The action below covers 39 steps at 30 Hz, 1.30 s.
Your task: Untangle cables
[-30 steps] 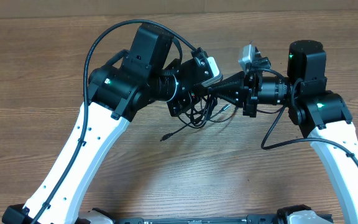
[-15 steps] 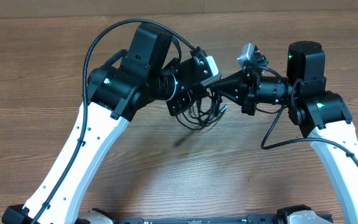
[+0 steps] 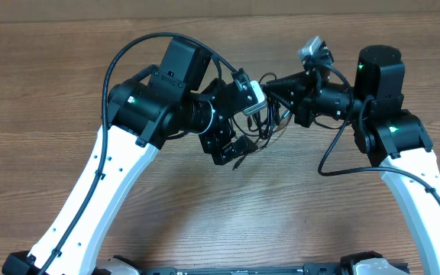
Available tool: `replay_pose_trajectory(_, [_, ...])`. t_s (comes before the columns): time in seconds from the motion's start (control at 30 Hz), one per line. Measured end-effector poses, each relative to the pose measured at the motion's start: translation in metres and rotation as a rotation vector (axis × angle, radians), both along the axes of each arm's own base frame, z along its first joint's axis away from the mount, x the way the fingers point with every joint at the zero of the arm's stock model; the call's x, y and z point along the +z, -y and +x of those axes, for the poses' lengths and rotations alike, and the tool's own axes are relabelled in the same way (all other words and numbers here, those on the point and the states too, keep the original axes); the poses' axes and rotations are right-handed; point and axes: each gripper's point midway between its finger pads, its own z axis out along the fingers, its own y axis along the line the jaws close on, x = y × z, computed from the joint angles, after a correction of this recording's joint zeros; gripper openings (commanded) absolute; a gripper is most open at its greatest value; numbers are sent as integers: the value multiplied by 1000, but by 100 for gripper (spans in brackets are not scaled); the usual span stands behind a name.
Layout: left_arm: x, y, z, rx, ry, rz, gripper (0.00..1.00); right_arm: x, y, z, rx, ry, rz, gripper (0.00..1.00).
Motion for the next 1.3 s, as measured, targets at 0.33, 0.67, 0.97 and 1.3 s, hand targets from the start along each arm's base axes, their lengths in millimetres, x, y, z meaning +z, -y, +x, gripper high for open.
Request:
replay_pose_trajectory(0.33, [17, 13, 14, 4, 63, -82, 100, 16, -2, 6, -51, -97, 112, 4])
replay_pose_trajectory(0.67, [19, 17, 18, 5, 75, -101, 100, 42, -9, 0, 8, -128, 229, 4])
replay_pose_trajectory(0.97, [4, 36, 22, -40, 27, -121, 100, 46, -11, -2, 14, -165, 260, 4])
replay_pose_trajectory(1.3, [7, 44, 24, -38, 27, -143, 4, 46, -10, -2, 11, -174, 264, 4])
